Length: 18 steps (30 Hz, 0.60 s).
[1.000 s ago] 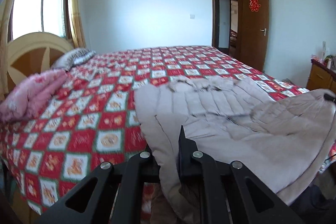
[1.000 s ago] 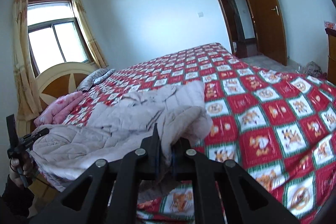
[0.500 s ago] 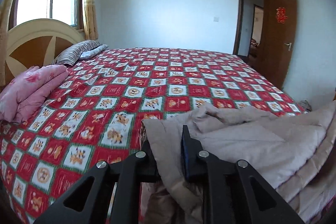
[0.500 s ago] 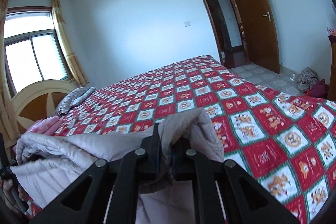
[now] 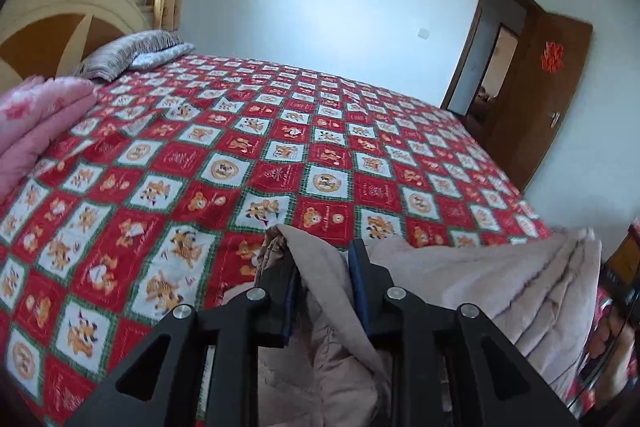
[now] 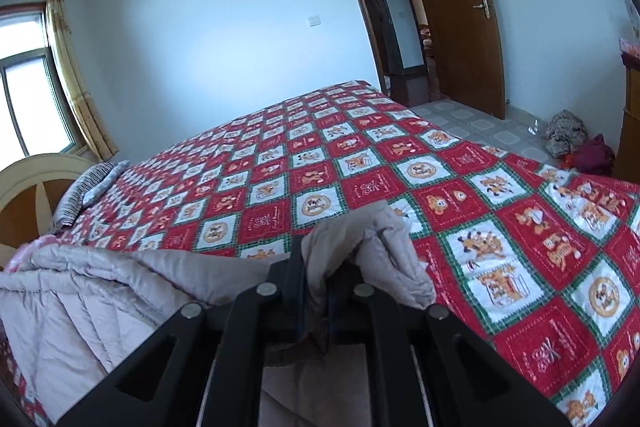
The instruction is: Fold large clothes
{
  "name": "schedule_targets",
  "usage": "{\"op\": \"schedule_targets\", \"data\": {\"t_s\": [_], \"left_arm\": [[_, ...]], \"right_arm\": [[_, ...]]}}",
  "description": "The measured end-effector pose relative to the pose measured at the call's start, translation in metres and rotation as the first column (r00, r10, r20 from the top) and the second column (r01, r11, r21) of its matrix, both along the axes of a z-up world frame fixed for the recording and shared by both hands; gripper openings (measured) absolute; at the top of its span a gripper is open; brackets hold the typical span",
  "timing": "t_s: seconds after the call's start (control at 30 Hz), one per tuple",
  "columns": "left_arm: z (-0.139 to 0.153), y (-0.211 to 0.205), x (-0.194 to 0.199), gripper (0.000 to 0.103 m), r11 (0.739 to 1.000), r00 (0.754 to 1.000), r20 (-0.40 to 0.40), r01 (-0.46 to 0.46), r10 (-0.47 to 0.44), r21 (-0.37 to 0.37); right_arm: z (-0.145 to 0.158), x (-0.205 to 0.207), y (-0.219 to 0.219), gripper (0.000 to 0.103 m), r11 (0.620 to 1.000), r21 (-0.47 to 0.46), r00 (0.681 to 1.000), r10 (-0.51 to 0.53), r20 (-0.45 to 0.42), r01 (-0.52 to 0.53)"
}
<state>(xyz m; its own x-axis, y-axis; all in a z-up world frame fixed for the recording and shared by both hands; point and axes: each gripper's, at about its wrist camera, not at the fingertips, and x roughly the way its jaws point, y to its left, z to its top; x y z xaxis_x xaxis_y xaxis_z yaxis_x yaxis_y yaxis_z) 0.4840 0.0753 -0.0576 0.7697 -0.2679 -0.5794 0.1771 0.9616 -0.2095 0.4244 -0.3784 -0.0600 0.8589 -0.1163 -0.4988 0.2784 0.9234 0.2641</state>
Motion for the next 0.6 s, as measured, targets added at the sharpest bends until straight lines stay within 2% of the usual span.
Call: {"op": "schedule_targets", "data": {"t_s": [0.03, 0.1, 0.17, 0.23, 0.27, 0.37, 0.43, 0.6], "left_arm": [[0.0, -0.002, 0.003, 0.027, 1.0, 1.0, -0.003, 0.008, -0.008, 0.016], [0.002, 0.003, 0.008, 0.029, 1.0, 1.0, -0.018, 0.019, -0.019, -0.009], [0.005, 0.015, 0.013, 0.038, 0.994, 0.999, -0.002, 0.045, -0.046, -0.101], [0.002, 0.018, 0.02, 0.044, 0.991, 0.999, 0.012, 0.05, -0.049, -0.127], [-0.003, 0.014, 0.028, 0.045, 0.994, 0.999, 0.003, 0.035, -0.035, -0.107], [-0.02, -0.008, 0.051, 0.045, 0.999, 0.999, -0.04, -0.03, 0.03, 0.014], [-0.026, -0.016, 0.059, 0.046, 0.997, 0.997, -0.048, -0.06, 0.062, 0.037], [-0.026, -0.033, 0.077, 0.052, 0.982, 0.987, -0.031, -0.153, 0.158, 0.115]], "right_arm": [[-0.001, 0.004, 0.002, 0.01, 1.0, -0.023, 1.0, 0.0, -0.001, 0.0], [-0.006, 0.017, 0.004, 0.009, 0.999, -0.048, 1.0, -0.003, -0.007, 0.003], [-0.013, 0.03, 0.002, 0.01, 0.999, -0.045, 1.0, -0.007, -0.023, 0.006], [-0.02, 0.043, 0.003, 0.01, 0.999, -0.045, 0.999, -0.004, -0.039, 0.002], [-0.023, 0.048, 0.004, 0.013, 0.999, -0.039, 0.999, 0.0, -0.044, -0.002], [-0.032, 0.066, 0.013, 0.022, 0.998, -0.052, 0.996, 0.017, -0.092, -0.022], [-0.039, 0.077, 0.018, 0.029, 0.998, -0.057, 0.991, 0.025, -0.132, -0.033], [-0.046, 0.087, 0.025, 0.043, 0.996, -0.073, 0.988, 0.038, -0.151, -0.05]]}}
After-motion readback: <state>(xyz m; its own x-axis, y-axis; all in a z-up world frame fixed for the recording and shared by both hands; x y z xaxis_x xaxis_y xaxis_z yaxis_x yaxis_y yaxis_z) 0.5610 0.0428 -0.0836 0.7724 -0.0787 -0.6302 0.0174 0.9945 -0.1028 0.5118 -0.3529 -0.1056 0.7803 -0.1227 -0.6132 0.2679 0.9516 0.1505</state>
